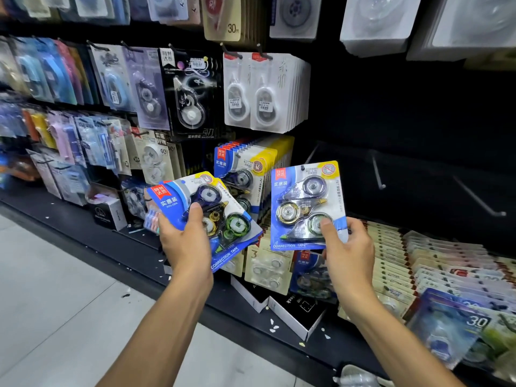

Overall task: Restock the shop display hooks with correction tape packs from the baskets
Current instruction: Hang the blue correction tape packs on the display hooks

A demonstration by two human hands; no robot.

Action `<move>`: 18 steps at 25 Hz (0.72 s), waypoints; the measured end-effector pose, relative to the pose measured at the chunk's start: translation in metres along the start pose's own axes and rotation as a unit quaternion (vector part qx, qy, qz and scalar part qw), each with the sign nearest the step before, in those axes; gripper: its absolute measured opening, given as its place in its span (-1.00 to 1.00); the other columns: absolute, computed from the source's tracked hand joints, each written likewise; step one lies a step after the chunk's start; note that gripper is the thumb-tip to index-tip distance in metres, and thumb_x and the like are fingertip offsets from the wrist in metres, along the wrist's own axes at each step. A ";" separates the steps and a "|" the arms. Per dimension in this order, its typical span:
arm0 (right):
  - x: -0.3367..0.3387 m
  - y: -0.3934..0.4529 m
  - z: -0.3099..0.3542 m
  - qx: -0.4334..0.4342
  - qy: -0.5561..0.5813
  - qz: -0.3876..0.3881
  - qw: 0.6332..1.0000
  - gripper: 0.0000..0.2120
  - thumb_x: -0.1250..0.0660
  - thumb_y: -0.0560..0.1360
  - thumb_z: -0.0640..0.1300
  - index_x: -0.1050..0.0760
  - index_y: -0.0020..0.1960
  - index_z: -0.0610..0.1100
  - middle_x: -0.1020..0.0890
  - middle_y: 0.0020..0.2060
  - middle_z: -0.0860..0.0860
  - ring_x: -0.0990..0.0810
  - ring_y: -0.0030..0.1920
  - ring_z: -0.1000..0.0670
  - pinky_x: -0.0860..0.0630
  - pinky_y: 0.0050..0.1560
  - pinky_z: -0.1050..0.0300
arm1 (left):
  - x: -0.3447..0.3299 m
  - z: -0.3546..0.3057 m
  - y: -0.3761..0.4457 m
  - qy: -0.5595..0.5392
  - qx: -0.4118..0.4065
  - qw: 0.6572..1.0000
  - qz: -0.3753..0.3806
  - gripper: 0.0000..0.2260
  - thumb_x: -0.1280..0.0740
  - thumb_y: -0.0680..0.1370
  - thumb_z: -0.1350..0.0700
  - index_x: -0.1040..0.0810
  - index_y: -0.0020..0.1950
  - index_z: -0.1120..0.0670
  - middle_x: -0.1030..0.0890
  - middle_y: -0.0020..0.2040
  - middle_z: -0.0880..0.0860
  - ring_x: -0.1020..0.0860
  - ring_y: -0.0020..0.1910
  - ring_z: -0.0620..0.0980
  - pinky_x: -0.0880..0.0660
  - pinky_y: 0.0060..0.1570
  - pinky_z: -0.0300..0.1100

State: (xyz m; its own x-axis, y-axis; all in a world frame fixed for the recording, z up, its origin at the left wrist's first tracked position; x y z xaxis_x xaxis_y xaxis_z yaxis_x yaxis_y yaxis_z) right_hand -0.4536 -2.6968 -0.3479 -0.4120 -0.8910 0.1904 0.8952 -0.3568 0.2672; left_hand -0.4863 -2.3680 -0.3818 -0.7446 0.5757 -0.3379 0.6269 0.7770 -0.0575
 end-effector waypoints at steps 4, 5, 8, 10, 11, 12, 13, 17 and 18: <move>-0.026 0.035 -0.031 -0.084 -0.055 0.011 0.995 -0.79 -0.32 0.58 0.12 -0.49 -0.04 -0.02 -0.65 -0.16 -0.06 -0.63 -0.20 -0.11 -0.54 -0.18 -0.06 | -0.004 -0.004 -0.009 -0.007 0.008 1.000 0.020 -0.68 -0.38 0.61 0.02 -0.50 0.35 0.01 -0.63 0.17 0.04 -0.65 -0.01 0.00 -0.55 -0.21 -0.13; -0.034 0.045 -0.040 -0.119 -0.063 0.019 0.991 -0.77 -0.30 0.59 0.13 -0.49 0.01 -0.04 -0.67 -0.15 -0.08 -0.60 -0.25 -0.07 -0.51 -0.23 -0.01 | -0.006 -0.005 -0.011 -0.011 0.009 0.999 0.029 -0.71 -0.38 0.61 0.03 -0.51 0.33 0.00 -0.64 0.15 0.03 -0.65 -0.02 0.00 -0.57 -0.20 -0.13; -0.060 0.059 -0.063 -0.261 0.020 0.070 0.963 -0.62 -0.31 0.60 0.12 -0.41 0.18 -0.18 -0.67 -0.07 -0.14 -0.50 -0.35 -0.01 -0.44 -0.35 0.11 | -0.012 -0.004 -0.015 -0.017 0.021 0.997 0.069 -0.84 -0.40 0.61 0.04 -0.56 0.19 -0.07 -0.68 0.07 -0.01 -0.69 -0.01 0.03 -0.64 -0.11 -0.02; -0.066 0.062 -0.075 -0.306 0.030 0.080 0.948 -0.48 -0.34 0.57 0.15 -0.26 0.31 -0.17 -0.58 0.12 -0.16 -0.57 -0.15 -0.09 -0.56 -0.20 0.00 | -0.018 -0.003 -0.016 -0.018 0.035 0.995 0.093 -0.92 -0.42 0.60 0.03 -0.59 0.07 -0.11 -0.71 0.03 -0.01 -0.70 0.00 0.07 -0.66 -0.04 0.07; -0.060 0.064 -0.075 -0.289 -0.022 0.063 0.955 -0.42 -0.35 0.55 0.15 -0.22 0.38 -0.14 -0.52 0.22 -0.14 -0.56 0.00 -0.13 -0.59 -0.06 -0.07 | -0.021 -0.001 -0.017 -0.024 0.045 0.993 0.104 -0.94 -0.43 0.59 0.04 -0.61 0.04 -0.09 -0.72 0.01 -0.01 -0.71 -0.02 0.08 -0.67 -0.07 0.05; -0.052 0.064 -0.069 -0.248 -0.083 0.042 0.964 -0.42 -0.35 0.55 0.13 -0.23 0.41 -0.12 -0.48 0.28 -0.12 -0.53 0.09 -0.14 -0.54 0.03 -0.07 | -0.025 0.000 -0.019 -0.032 0.057 0.991 0.116 -0.95 -0.44 0.59 0.05 -0.62 0.03 -0.06 -0.73 -0.01 0.01 -0.72 -0.06 0.07 -0.67 -0.13 0.01; -0.045 0.060 -0.058 -0.194 -0.121 0.022 0.973 -0.48 -0.33 0.57 0.13 -0.28 0.40 -0.10 -0.48 0.29 -0.08 -0.50 0.09 -0.11 -0.47 0.03 -0.02 | -0.029 0.002 -0.021 -0.040 0.068 0.988 0.129 -0.95 -0.45 0.58 0.06 -0.64 0.03 -0.02 -0.74 -0.02 0.03 -0.72 -0.10 0.06 -0.67 -0.18 -0.02; -0.075 0.011 -0.017 -0.101 0.095 0.199 0.970 -0.67 -0.28 0.60 0.16 -0.54 0.17 -0.07 -0.69 0.03 -0.04 -0.64 -0.04 -0.09 -0.49 0.00 -0.01 | -0.043 0.009 -0.033 -0.047 0.089 0.981 0.166 -0.87 -0.50 0.53 0.07 -0.66 0.04 0.04 -0.75 0.01 0.11 -0.72 -0.09 0.11 -0.67 -0.06 0.12; -0.082 -0.002 -0.007 -0.083 0.119 0.251 0.957 -0.68 -0.34 0.58 0.13 -0.55 0.16 -0.09 -0.72 0.00 -0.05 -0.67 -0.02 -0.15 -0.52 0.02 -0.05 | -0.047 0.008 -0.036 -0.048 0.088 0.979 0.176 -0.82 -0.53 0.50 0.07 -0.65 0.06 0.05 -0.75 0.01 0.11 -0.73 -0.06 0.14 -0.66 -0.01 0.17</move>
State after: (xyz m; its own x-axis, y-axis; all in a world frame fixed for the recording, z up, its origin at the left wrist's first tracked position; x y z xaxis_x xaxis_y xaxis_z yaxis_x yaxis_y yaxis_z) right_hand -0.4207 -2.6251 -0.3708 0.1108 -0.9934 0.0288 0.9929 0.1119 0.0400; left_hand -0.4721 -2.4249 -0.3714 -0.4564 0.7665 -0.4519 0.8765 0.4748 -0.0798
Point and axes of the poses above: each hand's wrist, its own y-axis towards the middle knuckle, its own x-axis out of the back of the hand, z = x × y, the point moved 10 cm from there along y, towards the middle knuckle
